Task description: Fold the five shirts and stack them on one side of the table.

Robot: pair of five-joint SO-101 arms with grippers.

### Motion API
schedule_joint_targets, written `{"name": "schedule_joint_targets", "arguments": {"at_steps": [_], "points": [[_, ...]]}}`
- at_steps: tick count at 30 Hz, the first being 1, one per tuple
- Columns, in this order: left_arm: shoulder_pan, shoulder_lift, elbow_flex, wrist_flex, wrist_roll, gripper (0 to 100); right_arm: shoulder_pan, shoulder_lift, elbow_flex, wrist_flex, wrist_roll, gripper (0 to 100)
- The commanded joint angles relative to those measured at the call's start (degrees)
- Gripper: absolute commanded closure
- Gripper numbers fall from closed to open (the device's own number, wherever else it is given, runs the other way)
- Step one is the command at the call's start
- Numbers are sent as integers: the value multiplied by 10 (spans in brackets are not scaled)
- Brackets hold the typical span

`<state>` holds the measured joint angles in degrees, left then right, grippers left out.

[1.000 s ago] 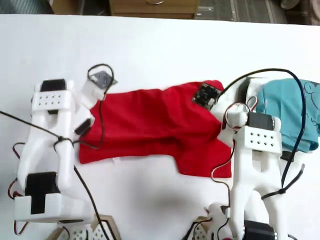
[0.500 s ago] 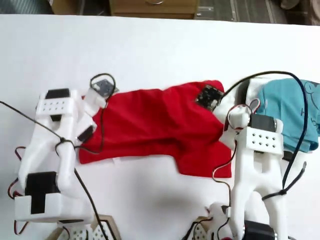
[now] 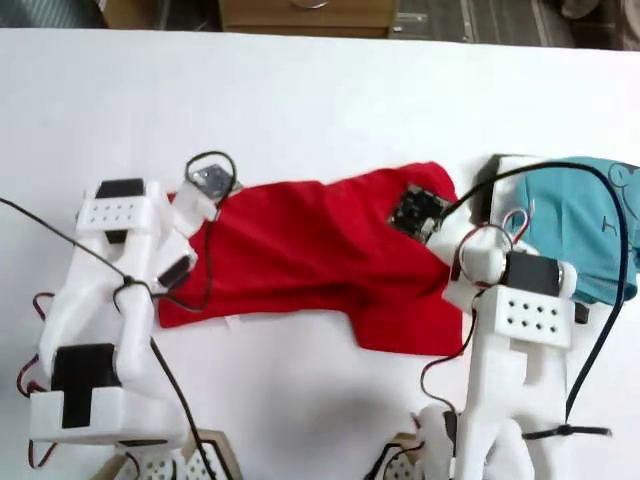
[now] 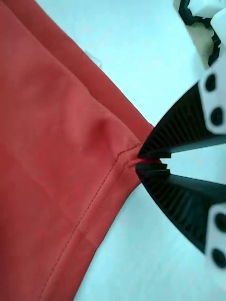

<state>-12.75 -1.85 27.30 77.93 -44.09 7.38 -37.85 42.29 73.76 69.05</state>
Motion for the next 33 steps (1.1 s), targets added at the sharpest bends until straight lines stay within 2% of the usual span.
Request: {"name": "schedule_joint_targets", "arguments": {"at_steps": [1,26,33], "points": [[2,-6,-1,8,-2,979,5,-19,15,1,3,978],[0,-7,-4,38,-2,979,6,-19,55,-27,0,978],[4,-4,0,33,-3,978,42,-20,53,3,-2,978]]}}
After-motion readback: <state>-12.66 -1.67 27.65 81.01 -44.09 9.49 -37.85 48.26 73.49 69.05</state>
